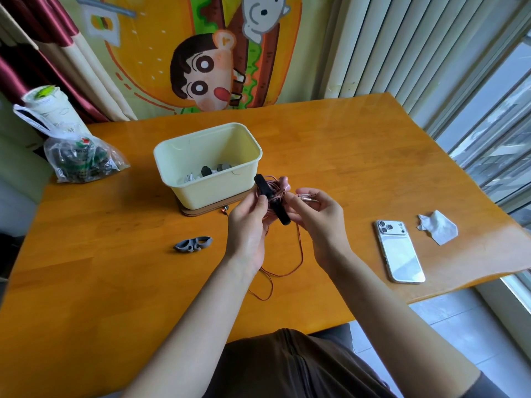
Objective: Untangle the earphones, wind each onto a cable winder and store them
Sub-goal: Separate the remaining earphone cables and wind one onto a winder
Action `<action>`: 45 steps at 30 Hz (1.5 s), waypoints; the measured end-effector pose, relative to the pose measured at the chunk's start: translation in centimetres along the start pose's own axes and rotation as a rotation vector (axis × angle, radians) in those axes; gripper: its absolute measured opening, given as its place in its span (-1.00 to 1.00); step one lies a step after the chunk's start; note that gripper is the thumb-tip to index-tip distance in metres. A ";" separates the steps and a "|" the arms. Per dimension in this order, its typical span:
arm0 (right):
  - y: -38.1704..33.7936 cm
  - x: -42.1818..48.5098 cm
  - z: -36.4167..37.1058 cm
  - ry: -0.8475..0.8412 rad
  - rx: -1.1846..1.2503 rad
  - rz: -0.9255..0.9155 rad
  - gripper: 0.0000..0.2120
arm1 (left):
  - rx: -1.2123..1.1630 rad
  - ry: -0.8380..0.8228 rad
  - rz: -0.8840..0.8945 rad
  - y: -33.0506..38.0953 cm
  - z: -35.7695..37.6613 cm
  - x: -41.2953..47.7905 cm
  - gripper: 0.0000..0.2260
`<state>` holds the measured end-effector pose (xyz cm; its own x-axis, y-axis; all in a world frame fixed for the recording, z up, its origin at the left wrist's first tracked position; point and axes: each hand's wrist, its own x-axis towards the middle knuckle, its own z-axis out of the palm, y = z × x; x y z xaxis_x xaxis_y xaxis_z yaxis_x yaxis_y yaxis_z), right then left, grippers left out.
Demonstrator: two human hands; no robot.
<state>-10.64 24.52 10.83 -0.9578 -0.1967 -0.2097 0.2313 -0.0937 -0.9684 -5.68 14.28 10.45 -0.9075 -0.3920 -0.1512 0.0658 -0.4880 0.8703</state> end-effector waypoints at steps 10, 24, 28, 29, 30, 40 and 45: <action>1.1 -0.9 1.2 -0.034 0.250 0.044 -0.74 | 0.012 0.176 -0.012 -1.0 0.7 0.0 -0.75; 2.1 -0.8 1.4 0.095 0.113 0.119 -0.74 | 0.258 0.273 0.016 -1.8 0.9 -0.3 -0.73; 2.1 -0.6 1.6 0.088 0.149 0.194 -0.71 | 0.249 0.272 -0.014 -1.8 0.5 -0.1 -0.71; 2.1 -0.6 1.7 0.095 0.150 0.199 -0.72 | 0.250 0.254 -0.013 -1.8 0.4 -0.2 -0.71; 2.1 -0.6 1.8 0.098 0.153 0.204 -0.74 | 0.254 0.228 -0.006 -1.7 0.3 -0.2 -0.70; 2.6 0.2 2.3 0.153 -0.158 -0.022 -0.69 | 0.130 0.052 -0.008 -1.2 -0.5 -0.4 -0.72; 3.0 -0.2 2.6 0.022 -0.130 0.009 -0.84 | 0.157 0.199 0.014 -1.3 -0.5 -0.1 -0.72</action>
<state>-9.32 21.75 8.35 -0.9597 -0.1751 -0.2199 0.2171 0.0354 -0.9755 -5.49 14.57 9.08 -0.8066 -0.5511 -0.2138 -0.0011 -0.3603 0.9328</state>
